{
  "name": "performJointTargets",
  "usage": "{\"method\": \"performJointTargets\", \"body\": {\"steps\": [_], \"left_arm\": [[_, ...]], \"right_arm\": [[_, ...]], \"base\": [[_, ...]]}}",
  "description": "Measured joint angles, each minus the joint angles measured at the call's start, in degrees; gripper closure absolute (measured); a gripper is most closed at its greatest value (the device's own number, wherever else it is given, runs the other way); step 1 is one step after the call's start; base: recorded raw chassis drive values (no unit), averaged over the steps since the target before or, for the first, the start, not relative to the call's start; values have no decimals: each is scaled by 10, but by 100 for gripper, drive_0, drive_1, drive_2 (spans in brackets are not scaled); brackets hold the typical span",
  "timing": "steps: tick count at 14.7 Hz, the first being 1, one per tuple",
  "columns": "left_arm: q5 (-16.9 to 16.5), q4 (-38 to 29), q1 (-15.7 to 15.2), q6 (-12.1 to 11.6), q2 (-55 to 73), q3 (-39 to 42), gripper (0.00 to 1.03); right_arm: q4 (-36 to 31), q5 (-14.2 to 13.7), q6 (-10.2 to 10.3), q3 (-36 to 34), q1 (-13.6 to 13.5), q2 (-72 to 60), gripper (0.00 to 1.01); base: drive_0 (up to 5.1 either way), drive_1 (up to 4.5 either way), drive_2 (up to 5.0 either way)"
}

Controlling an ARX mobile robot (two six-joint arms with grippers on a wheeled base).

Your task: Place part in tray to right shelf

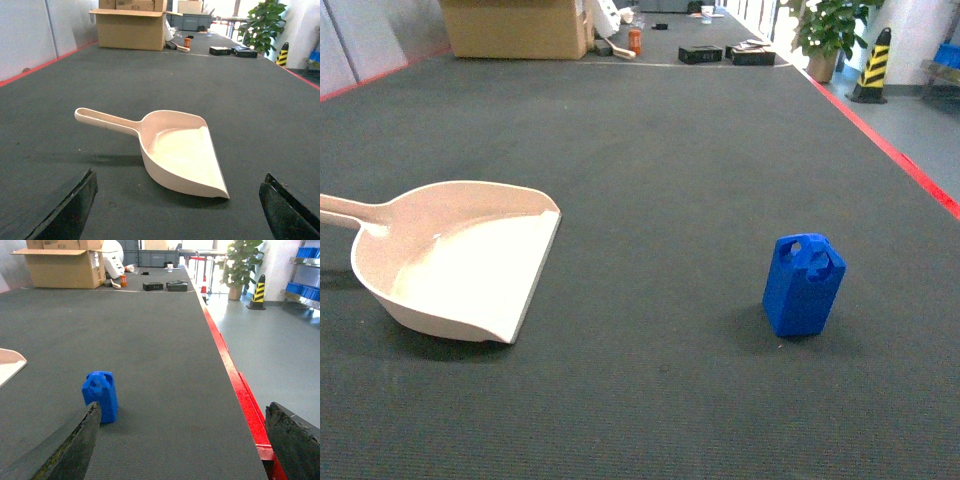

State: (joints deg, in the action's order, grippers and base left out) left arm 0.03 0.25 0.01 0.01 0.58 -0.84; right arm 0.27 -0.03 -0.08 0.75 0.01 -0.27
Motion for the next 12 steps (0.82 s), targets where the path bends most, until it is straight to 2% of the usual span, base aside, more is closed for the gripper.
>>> {"method": "performJointTargets", "body": {"steps": [12], "left_arm": [[0,0,0,0,0,0,5]], "right_arm": [[0,0,0,0,0,0,3]], "base": [[0,0,0]]}}
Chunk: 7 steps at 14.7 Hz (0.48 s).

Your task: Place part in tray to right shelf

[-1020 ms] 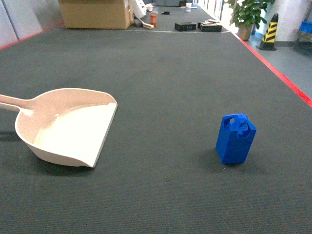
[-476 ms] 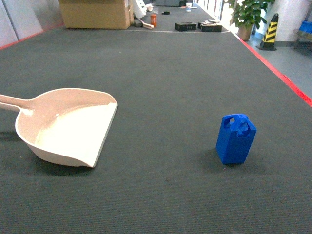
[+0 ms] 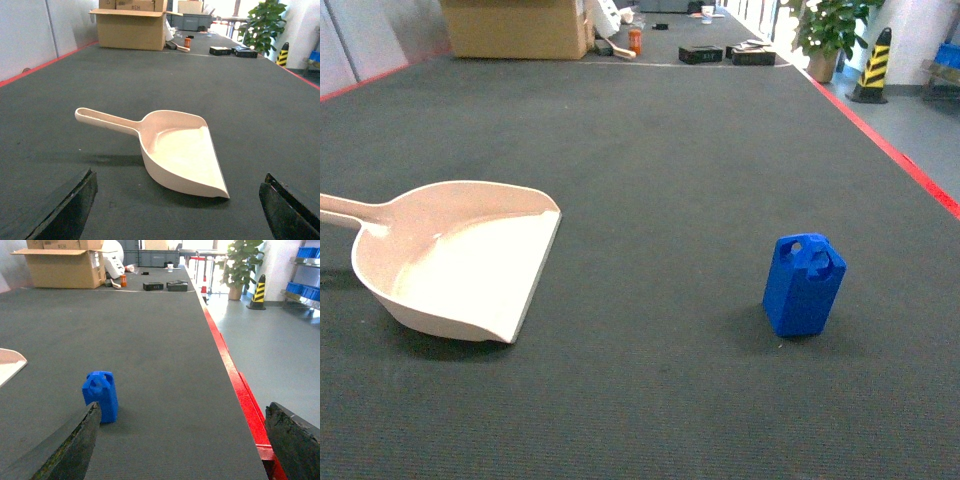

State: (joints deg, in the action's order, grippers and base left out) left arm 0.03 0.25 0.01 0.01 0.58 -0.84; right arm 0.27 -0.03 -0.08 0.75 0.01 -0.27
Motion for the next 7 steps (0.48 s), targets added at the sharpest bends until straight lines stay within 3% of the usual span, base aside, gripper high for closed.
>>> {"method": "performJointTargets", "body": {"steps": [7], "left_arm": [[0,0,0,0,0,0,5]], "right_arm": [[0,0,0,0,0,0,3]], "base": [[0,0,0]]}}
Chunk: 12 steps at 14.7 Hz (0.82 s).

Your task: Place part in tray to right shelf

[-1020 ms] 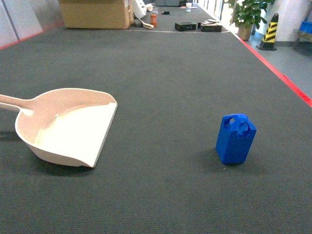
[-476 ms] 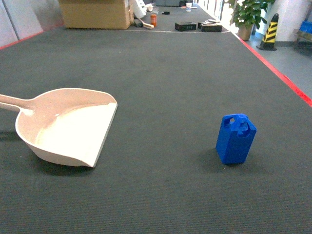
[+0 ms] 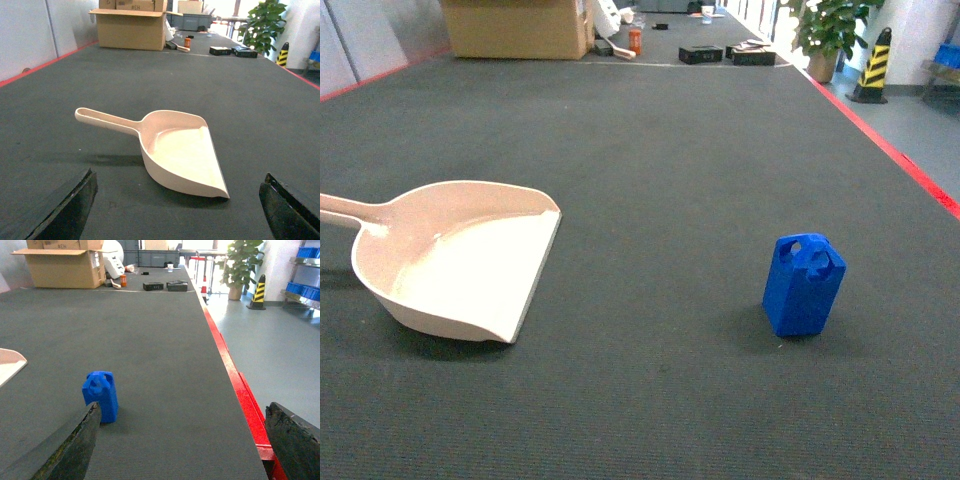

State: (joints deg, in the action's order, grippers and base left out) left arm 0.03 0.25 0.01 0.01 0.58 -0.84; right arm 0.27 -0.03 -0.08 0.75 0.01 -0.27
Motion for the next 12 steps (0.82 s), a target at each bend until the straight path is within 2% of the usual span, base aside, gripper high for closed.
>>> {"method": "performJointTargets", "body": {"steps": [12], "left_arm": [[0,0,0,0,0,0,5]], "right_arm": [[0,0,0,0,0,0,3]], "base": [[0,0,0]]}}
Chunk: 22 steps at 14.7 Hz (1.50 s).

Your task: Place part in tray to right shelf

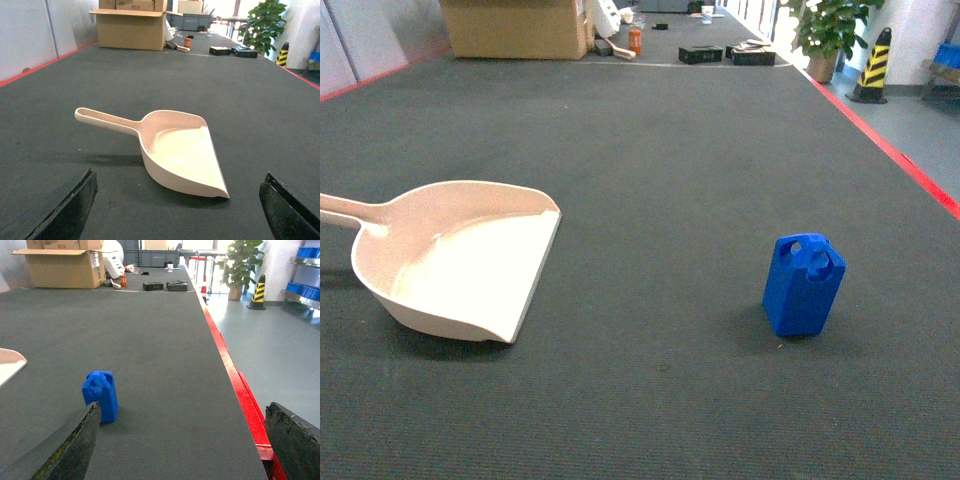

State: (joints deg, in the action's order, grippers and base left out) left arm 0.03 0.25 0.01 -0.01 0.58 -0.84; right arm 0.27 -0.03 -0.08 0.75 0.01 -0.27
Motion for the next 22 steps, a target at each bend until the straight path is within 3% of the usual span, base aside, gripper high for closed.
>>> {"method": "performJointTargets", "body": {"steps": [3,4,5,7,8,10,12,14,17,19,22], "left_arm": [[0,0,0,0,0,0,5],[2,32,-1,19,7,-7,5],[-23,59,-19,83,65,-25,5],[-99,-58,-79,258,209,-39,5],[-130,-149,-95,349,305,-49,5],[-140,-336,-100,477,540,-78,5],[-132,-470,-98,551,743,-139,5],[-111,-505,-96,577,878,-192,5],[-113,-527,-119,585,1003,-272,5],[-97,-529,-135,586,1064,-331,5],[-104,-547,-145,591,1073,-362,5]], "right_arm": [[0,0,0,0,0,0,3],[0,0,0,0,0,0,3],[0,0,0,0,0,0,3],[0,0,0,0,0,0,3],[0,0,0,0,0,0,3],[0,0,0,0,0,0,3],[0,0,0,0,0,0,3],[0,0,0,0,0,0,3],[0,0,0,0,0,0,3],[0,0,0,0,0,0,3],[0,0,0,0,0,0,3]], "base": [[0,0,0],[0,0,0],[0,0,0],[0,0,0],[0,0,0],[0,0,0],[0,0,0],[0,0,0],[0,0,0],[0,0,0],[0,0,0]]}}
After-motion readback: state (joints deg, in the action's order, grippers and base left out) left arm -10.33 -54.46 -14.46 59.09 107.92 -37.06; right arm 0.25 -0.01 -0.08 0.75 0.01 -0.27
